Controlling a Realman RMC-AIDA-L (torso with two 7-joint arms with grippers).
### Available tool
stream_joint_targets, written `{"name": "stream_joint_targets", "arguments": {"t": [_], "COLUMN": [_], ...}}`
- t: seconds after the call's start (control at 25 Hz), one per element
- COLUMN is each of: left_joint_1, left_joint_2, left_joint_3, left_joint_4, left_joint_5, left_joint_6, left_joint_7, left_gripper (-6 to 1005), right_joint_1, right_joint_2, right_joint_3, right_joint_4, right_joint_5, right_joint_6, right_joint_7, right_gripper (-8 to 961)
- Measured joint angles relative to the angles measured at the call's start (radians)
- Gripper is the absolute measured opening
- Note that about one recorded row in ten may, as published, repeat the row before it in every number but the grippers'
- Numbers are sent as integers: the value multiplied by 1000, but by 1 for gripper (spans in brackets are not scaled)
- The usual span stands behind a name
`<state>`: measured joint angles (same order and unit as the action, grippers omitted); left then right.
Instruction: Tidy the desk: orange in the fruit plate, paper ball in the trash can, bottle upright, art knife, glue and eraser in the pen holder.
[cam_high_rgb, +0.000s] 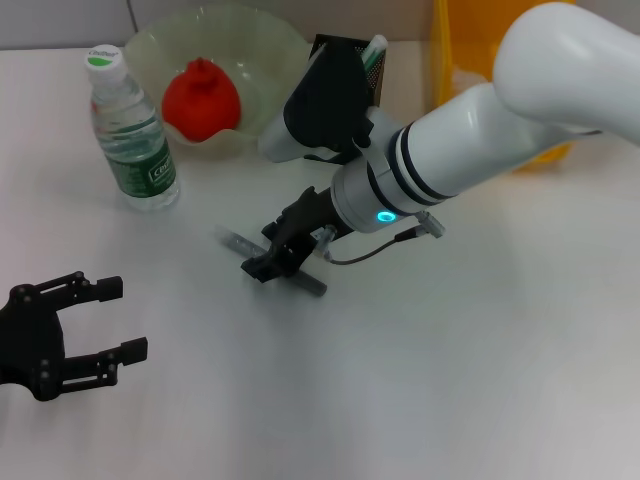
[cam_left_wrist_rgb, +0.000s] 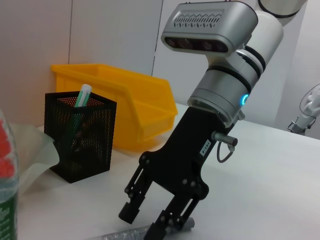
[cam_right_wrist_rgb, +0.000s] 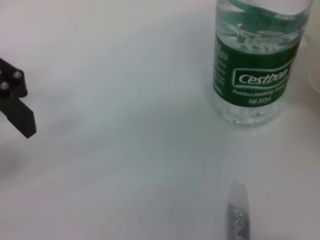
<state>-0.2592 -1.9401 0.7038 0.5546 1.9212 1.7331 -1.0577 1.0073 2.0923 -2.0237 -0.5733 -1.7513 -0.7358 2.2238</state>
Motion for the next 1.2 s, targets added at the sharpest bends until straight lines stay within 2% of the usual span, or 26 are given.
{"name": "stream_joint_targets", "arguments": {"t": [0.12,0.44,0.92,1.12,1.2], "left_joint_1": [0,0,-1,-2,-4], "left_joint_2": [-1,-5,-6,-7,-9], "left_joint_3": [-1,-10,-11,-22,-24], "left_joint_4": [-4,-5,-3,-2,-2], "left_joint_5": [0,-1,-2,-3,-3], "left_joint_6": [-3,-4,-5,-1,1], "left_joint_7": [2,6,7,8,8], "left_gripper": [810,810,811,811,810], "right_joint_1": [-4,-4,-42,-58,-83], "right_joint_2": [0,0,-5,-17,-22], "right_joint_3": [-12,-28,-3,146,257], "right_joint_4": [5,19,-39,-75,-117], "right_joint_5": [25,29,26,8,-29], "right_joint_6": [3,5,-24,-113,-177], "right_joint_7": [-5,-1,-6,-39,-58], "right_gripper": [541,326,196,149,142]}}
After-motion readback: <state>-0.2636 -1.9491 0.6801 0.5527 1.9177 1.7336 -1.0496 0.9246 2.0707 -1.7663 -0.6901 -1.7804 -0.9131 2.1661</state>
